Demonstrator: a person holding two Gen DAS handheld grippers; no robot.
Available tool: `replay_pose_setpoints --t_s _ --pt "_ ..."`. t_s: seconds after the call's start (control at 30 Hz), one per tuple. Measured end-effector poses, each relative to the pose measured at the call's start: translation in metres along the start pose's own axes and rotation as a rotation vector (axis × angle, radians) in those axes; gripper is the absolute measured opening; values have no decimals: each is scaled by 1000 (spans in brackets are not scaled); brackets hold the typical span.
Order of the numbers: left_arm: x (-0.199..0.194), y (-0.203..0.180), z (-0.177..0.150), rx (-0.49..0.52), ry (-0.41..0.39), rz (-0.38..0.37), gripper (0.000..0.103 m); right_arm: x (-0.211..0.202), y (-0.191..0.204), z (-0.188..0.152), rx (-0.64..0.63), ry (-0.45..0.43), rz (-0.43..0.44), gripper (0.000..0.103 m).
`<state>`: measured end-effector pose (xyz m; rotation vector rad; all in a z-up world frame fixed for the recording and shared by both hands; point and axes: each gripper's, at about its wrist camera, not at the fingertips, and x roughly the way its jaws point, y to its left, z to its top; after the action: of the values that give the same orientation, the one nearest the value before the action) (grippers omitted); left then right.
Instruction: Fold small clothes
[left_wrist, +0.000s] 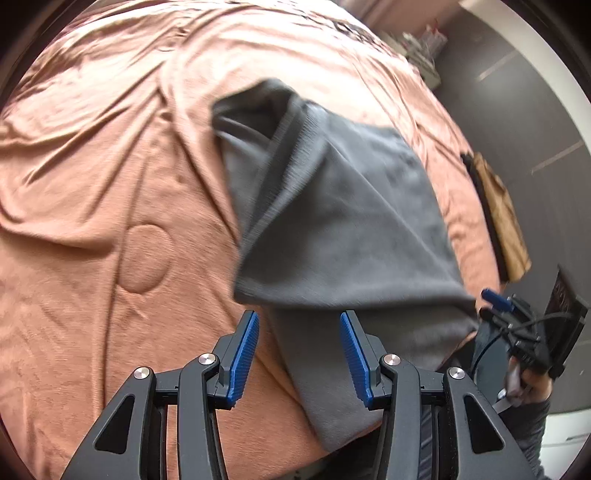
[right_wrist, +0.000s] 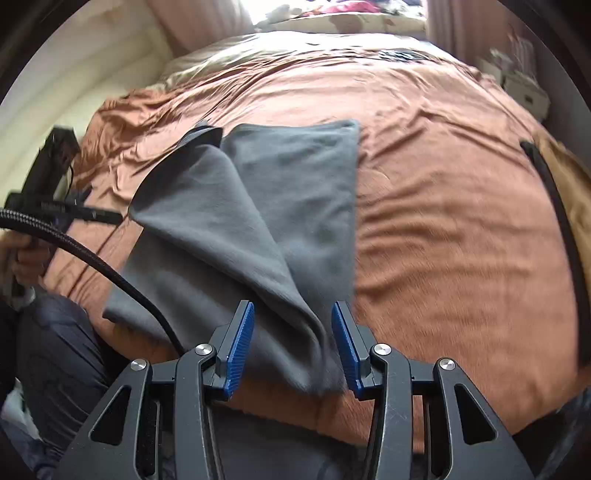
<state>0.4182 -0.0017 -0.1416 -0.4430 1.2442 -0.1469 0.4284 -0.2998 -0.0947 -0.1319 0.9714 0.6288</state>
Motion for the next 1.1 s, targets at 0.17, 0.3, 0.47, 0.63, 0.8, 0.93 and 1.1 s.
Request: replay_pose_setpoints --t_s 0.17,0.3,0.47,0.63,0.8,0.93,1.1 --pt "-14 26 5 -52 -62 -49 48 18 27 19 -62 8 15 41" --pt "-18 43 6 -86 -92 -108 48 36 50 34 -116 32 12 41" --pt "-21 70 5 -140 -131 -157 48 68 79 55 -186 70 14 41" --pt "-22 100 0 -197 -158 -185 48 100 113 72 -273 99 17 42" --pt "-24 128 -11 -248 -186 -225 48 131 148 83 -370 122 8 54" --pt "-24 142 -21 -276 -197 -261 48 153 171 88 -419 135 -32 55" --pt "-25 154 -31 -299 -214 -293 48 179 199 90 -486 136 -153 55"
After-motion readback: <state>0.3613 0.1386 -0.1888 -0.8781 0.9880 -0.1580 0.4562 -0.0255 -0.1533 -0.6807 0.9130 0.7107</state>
